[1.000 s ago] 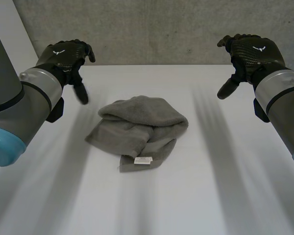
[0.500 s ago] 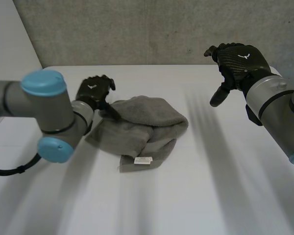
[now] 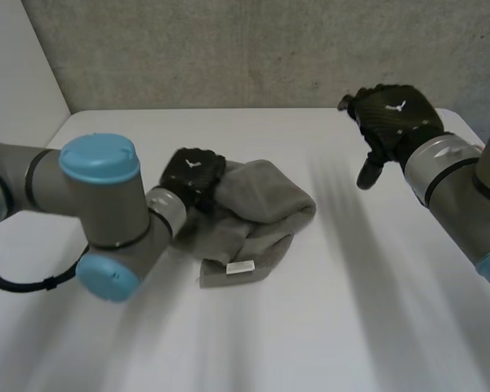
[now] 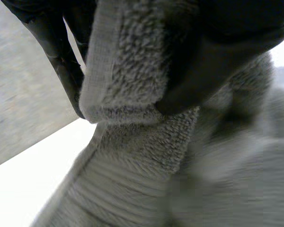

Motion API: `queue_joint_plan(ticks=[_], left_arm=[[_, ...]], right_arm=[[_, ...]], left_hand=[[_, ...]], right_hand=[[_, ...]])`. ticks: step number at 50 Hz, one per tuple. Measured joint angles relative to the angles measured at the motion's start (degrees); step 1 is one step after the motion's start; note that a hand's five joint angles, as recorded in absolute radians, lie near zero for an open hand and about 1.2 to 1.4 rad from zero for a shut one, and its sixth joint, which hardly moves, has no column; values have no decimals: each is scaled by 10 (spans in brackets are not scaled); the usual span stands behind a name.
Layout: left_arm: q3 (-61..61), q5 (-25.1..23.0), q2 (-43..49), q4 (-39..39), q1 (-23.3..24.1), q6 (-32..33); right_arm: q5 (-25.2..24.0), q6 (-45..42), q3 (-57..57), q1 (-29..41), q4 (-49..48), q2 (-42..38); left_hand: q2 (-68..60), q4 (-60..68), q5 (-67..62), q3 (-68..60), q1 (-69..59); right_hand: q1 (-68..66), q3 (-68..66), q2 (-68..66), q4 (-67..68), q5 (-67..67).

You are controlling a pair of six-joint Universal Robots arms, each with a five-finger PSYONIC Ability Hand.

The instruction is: Fold the towel.

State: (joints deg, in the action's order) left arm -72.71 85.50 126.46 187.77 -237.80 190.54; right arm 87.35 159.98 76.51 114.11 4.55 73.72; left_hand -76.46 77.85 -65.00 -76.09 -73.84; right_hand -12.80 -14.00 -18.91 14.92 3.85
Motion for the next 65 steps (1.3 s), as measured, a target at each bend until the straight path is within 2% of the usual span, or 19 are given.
queue_joint_plan(ticks=[8,15,19,23,25,34,45,50,56,65], left_arm=[[-192,-54,-101,18,58,6],[-325,-70,-143,39,66,34],[-383,-71,-159,45,63,72],[-425,-70,-179,46,58,110],[-439,-69,-190,46,52,122],[-473,-67,-235,47,15,134],[-481,-66,-241,66,-39,131],[-477,-67,-238,82,-62,128],[-469,-69,-231,90,-68,126],[-459,-69,-213,92,-63,124]], right_arm=[[-29,-143,-9,0,69,-37],[-74,-198,-18,-5,114,-44],[-113,-200,-23,-6,120,-43],[-155,-199,-32,-1,116,-51],[-173,-200,-41,6,114,-63],[-210,-218,-120,65,116,-155],[-190,-281,-235,120,117,-287],[-150,-304,-287,126,117,-342],[-104,-309,-334,126,118,-383],[-76,-307,-369,125,118,-406]], left_hand=[[-1,-4,-2,0,-1],[47,-60,21,39,14],[154,-163,130,143,118],[352,-372,352,345,341],[397,-437,420,395,412],[491,-518,512,490,500],[503,-526,520,500,505],[503,-526,520,505,505],[503,-526,520,505,505],[504,-527,519,505,506]], right_hand=[[0,0,0,0,0],[0,0,0,0,0],[0,0,0,0,0],[0,0,0,0,0],[0,0,0,0,0],[0,0,0,0,0],[-1,0,0,0,0],[-49,-35,-5,28,44],[-120,-114,-60,105,120],[-126,-117,-63,108,124]])
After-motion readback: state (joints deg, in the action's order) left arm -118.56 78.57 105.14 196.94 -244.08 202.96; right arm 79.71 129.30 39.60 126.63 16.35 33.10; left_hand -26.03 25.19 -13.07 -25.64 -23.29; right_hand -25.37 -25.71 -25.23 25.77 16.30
